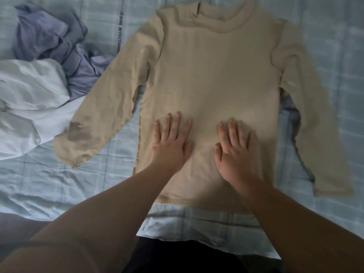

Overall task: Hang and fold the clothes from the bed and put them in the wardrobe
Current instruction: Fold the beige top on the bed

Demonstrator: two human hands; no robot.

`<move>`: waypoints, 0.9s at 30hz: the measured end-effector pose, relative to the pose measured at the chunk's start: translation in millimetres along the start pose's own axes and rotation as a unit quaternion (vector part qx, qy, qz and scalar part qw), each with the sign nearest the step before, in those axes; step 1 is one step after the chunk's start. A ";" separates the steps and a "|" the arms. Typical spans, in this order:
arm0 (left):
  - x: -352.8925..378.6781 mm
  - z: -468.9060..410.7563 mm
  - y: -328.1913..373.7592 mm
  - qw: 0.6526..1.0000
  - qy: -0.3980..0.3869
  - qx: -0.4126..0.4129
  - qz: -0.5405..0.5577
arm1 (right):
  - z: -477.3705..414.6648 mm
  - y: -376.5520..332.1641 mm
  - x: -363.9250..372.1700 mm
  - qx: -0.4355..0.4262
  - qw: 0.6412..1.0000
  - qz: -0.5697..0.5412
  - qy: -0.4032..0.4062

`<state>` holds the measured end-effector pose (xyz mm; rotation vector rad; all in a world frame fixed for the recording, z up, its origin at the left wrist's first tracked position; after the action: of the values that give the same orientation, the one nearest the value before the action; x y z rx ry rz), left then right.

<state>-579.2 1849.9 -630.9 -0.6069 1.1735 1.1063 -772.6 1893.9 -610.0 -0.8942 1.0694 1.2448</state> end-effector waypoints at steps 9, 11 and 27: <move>-38.4 -24.3 1.4 1.000 0.019 -0.010 0.002 | -48.3 2.6 -46.3 0.032 0.997 -0.063 0.027; -54.0 -54.9 -2.1 0.999 0.034 -0.008 0.000 | -79.7 5.8 -56.0 0.030 0.996 -0.073 0.042; -52.8 -219.7 -25.6 0.997 0.060 -0.036 -0.022 | -228.9 27.5 -18.2 0.040 0.997 -0.045 0.056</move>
<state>-646.0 1634.1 -656.6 -0.7599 1.2205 1.0895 -830.7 1674.8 -655.7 -0.9483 1.1473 1.0809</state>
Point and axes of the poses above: each hand's wrist, its own z-axis away from the middle knuckle, its own x-axis out of the palm, y = z × x, the point moved 3 cm from there along -z, towards the middle knuckle, and after that the axes turned 5 degrees about x, right-handed, at the moved point
